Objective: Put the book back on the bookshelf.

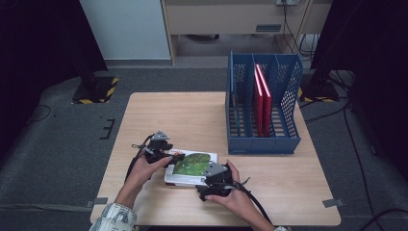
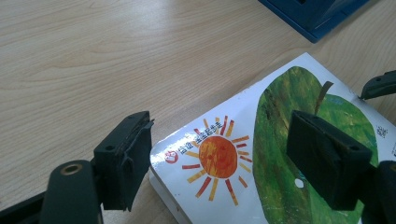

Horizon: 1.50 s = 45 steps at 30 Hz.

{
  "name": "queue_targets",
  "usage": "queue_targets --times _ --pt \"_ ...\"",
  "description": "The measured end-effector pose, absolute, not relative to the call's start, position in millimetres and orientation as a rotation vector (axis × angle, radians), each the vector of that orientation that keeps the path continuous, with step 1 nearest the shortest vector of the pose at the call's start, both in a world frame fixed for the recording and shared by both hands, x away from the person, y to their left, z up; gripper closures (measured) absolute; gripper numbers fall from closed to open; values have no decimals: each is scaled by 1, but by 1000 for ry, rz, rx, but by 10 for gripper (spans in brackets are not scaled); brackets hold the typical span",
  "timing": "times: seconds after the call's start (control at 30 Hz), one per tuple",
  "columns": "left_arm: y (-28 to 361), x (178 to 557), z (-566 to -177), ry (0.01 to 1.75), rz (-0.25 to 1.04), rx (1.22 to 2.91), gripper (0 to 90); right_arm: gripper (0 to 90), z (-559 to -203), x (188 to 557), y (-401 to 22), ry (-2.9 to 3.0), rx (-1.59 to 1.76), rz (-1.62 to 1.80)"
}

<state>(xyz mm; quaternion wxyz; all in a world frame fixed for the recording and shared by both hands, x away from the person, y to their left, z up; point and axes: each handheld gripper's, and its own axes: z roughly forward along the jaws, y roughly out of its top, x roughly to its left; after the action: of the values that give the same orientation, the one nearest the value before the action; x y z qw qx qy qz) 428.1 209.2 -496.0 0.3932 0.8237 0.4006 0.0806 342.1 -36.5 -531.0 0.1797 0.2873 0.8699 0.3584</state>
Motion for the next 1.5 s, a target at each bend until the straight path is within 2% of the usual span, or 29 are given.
queue_targets --times 0.67,1.0,1.27,1.5 --pt "205 427 -489 1012 216 2092 208 2 -534 340 -5 2385 781 1000" --pt "206 428 -495 1017 212 2104 200 4 -536 338 -2 2371 777 1008" --pt "211 422 -491 1019 232 2073 133 6 -537 339 -1 2376 776 996" --pt "219 413 -496 1018 219 2095 138 6 -537 339 -1 2372 784 1000"
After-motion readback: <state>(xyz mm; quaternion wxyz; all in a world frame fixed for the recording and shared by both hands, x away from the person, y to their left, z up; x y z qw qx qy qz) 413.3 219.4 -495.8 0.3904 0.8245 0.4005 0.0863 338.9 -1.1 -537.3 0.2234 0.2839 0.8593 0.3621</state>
